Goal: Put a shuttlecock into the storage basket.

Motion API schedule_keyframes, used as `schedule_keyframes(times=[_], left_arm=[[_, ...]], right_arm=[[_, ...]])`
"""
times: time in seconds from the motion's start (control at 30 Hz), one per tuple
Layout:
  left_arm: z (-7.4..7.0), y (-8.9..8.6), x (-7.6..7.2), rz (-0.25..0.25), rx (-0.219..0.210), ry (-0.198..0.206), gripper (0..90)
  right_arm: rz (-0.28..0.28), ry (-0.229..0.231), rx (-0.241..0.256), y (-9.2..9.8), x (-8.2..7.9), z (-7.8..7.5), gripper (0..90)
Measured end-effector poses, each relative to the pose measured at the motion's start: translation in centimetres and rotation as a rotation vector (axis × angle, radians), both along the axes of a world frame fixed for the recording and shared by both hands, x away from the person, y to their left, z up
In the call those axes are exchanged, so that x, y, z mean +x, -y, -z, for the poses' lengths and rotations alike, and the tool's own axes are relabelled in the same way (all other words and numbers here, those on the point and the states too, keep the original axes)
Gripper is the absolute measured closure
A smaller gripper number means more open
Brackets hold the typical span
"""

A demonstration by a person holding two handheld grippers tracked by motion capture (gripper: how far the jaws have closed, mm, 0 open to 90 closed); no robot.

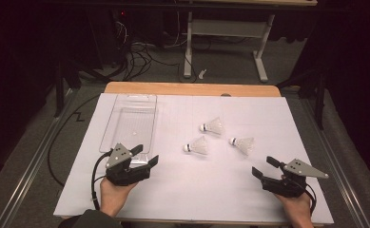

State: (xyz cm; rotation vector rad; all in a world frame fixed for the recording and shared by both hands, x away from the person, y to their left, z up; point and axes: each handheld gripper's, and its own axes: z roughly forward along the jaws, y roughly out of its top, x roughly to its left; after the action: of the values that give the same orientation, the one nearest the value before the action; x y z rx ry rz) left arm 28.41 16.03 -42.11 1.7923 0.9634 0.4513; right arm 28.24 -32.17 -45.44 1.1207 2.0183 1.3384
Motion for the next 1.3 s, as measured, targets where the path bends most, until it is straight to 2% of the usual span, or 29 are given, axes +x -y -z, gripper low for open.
schedule_keyframes(times=[1.3], left_arm=[[-0.2, 2.0, 1.7, 0.039, -0.004, -0.004, 31.8]], right_arm=[[0.001, -0.006, 0.0, 0.0, 0.0, 0.0, 26.4]])
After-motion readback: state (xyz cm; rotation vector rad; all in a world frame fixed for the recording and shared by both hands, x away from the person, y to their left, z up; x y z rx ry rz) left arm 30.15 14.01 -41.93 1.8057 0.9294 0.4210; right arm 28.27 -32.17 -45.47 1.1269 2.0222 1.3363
